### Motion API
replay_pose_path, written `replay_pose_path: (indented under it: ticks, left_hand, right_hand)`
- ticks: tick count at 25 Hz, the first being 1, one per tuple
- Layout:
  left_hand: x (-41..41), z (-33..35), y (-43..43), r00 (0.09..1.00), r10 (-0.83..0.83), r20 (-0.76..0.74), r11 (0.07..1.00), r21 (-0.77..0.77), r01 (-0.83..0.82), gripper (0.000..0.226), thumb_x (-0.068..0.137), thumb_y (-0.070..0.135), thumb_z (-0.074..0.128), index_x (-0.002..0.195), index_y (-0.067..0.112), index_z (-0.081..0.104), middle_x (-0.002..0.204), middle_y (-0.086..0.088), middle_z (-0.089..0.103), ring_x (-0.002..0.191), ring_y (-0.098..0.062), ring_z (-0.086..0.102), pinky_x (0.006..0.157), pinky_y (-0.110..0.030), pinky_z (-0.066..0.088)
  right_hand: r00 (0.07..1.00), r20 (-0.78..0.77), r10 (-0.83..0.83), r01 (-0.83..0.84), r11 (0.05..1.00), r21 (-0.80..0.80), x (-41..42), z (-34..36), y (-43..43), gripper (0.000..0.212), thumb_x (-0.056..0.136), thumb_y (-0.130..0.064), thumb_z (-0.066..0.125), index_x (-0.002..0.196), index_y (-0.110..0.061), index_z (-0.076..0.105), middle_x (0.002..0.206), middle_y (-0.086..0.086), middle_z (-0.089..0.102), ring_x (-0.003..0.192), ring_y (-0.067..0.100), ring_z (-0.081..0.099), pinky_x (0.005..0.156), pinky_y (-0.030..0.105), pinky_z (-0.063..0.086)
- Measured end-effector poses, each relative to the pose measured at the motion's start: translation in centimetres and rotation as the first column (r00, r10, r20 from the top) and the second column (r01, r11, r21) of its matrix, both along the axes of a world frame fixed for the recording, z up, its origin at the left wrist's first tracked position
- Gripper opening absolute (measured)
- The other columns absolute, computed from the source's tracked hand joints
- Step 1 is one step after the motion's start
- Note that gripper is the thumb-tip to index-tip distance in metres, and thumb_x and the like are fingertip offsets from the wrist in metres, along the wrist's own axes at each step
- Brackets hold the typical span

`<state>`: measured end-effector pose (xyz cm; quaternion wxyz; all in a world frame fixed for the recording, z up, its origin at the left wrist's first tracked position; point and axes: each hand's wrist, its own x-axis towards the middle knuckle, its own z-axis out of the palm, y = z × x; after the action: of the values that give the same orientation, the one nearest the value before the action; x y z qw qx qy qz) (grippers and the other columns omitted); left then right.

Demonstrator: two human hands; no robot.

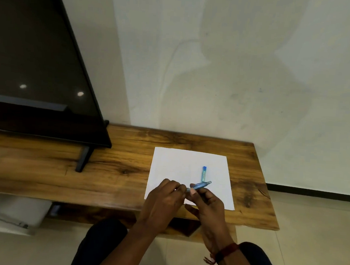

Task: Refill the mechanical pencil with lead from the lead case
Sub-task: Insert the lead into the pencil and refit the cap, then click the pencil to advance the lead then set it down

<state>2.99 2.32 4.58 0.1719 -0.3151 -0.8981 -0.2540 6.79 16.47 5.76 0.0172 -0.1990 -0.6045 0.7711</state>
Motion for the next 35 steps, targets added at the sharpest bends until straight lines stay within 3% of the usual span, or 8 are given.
replay_pose_path:
  ticks: [3, 6, 10, 18, 23, 27, 32, 35]
  left_hand:
    - [1.7, 0.7, -0.2, 0.992, 0.126, 0.006, 0.985, 0.115, -0.126, 0.038, 0.081, 0.024, 0.075, 0.116, 0.013, 0.067, 0.109, -0.006, 0.069, 0.096, -0.018, 0.063, 0.071, -0.030, 0.058]
    - [3.6, 1.3, -2.7, 0.898, 0.357, 0.257, 0.910, 0.121, -0.396, 0.061, 0.087, 0.043, 0.061, 0.141, 0.020, 0.044, 0.137, -0.007, 0.053, 0.117, -0.020, 0.054, 0.084, -0.030, 0.050]
    - [5.1, 1.2, -6.2, 0.773, 0.402, 0.491, 0.854, 0.103, -0.509, 0.067, 0.091, 0.037, 0.056, 0.149, 0.025, 0.024, 0.141, -0.004, 0.041, 0.094, -0.010, 0.058, 0.065, -0.016, 0.048]
    - [5.2, 1.6, -6.6, 0.696, 0.423, 0.581, 0.817, 0.088, -0.570, 0.061, 0.088, 0.029, 0.062, 0.142, 0.025, 0.034, 0.140, 0.002, 0.041, 0.074, 0.003, 0.050, 0.050, -0.005, 0.036]
    - [4.4, 0.8, -5.0, 0.723, 0.434, 0.538, 0.838, 0.053, -0.543, 0.054, 0.085, 0.027, 0.063, 0.134, 0.028, 0.041, 0.126, 0.007, 0.050, 0.074, 0.003, 0.053, 0.061, -0.015, 0.050]
    - [3.0, 0.2, -3.1, 0.766, 0.405, 0.500, 0.867, 0.057, -0.496, 0.050, 0.075, 0.020, 0.067, 0.123, 0.028, 0.053, 0.104, 0.014, 0.057, 0.063, 0.005, 0.055, 0.058, -0.009, 0.045]
    - [-0.8, 1.4, 0.1, 0.794, 0.409, 0.450, 0.857, 0.109, -0.504, 0.041, 0.070, 0.010, 0.072, 0.109, 0.021, 0.064, 0.074, 0.013, 0.060, 0.049, -0.006, 0.055, 0.055, -0.021, 0.050]
    - [-3.8, 2.4, 1.1, 0.782, 0.441, 0.440, 0.810, 0.180, -0.558, 0.034, 0.074, 0.009, 0.071, 0.103, 0.023, 0.062, 0.068, 0.016, 0.061, 0.051, -0.003, 0.059, 0.050, -0.016, 0.048]
  right_hand:
    - [0.999, -0.027, -0.038, 0.038, 0.999, 0.003, 0.2, 2.0, -0.2, 0.019, 0.087, -0.023, 0.067, 0.104, -0.016, 0.072, 0.100, 0.004, 0.076, 0.095, 0.020, 0.071, 0.075, 0.035, 0.059]
    - [0.991, -0.100, -0.087, 0.081, 0.995, -0.062, -0.4, 5.6, 1.6, 0.024, 0.087, -0.021, 0.066, 0.109, -0.010, 0.068, 0.104, 0.008, 0.075, 0.096, 0.024, 0.071, 0.082, 0.043, 0.059]
    - [0.989, -0.142, -0.052, 0.043, 0.997, -0.069, -1.3, 9.1, 2.6, 0.020, 0.089, -0.016, 0.064, 0.106, -0.005, 0.066, 0.106, 0.014, 0.073, 0.099, 0.030, 0.070, 0.082, 0.046, 0.059]
    - [0.975, -0.213, -0.054, 0.042, 0.997, -0.061, -3.0, 10.8, 2.2, 0.017, 0.091, -0.018, 0.063, 0.105, -0.010, 0.065, 0.095, 0.017, 0.074, 0.094, 0.033, 0.071, 0.072, 0.040, 0.060]
    - [0.977, -0.190, -0.092, 0.031, 0.953, -0.302, -5.8, 8.5, 3.9, 0.009, 0.094, -0.016, 0.057, 0.100, -0.013, 0.064, 0.098, 0.020, 0.072, 0.096, 0.034, 0.070, 0.076, 0.048, 0.058]
    - [0.971, -0.194, -0.139, 0.013, 0.843, -0.538, -7.8, 5.9, 5.1, 0.015, 0.099, -0.017, 0.045, 0.097, -0.016, 0.060, 0.080, 0.012, 0.067, 0.085, 0.027, 0.070, 0.088, 0.057, 0.052]
    - [0.959, -0.199, -0.204, -0.031, 0.618, -0.786, -10.4, 5.4, 5.7, 0.046, 0.084, -0.059, 0.054, 0.075, -0.014, 0.057, 0.067, 0.009, 0.056, 0.070, 0.027, 0.061, 0.092, 0.052, 0.044]
    - [0.968, -0.140, -0.208, 0.009, 0.587, -0.810, -11.7, 5.0, 5.6, 0.056, 0.084, -0.064, 0.048, 0.064, -0.012, 0.051, 0.059, 0.009, 0.049, 0.061, 0.025, 0.055, 0.092, 0.052, 0.042]
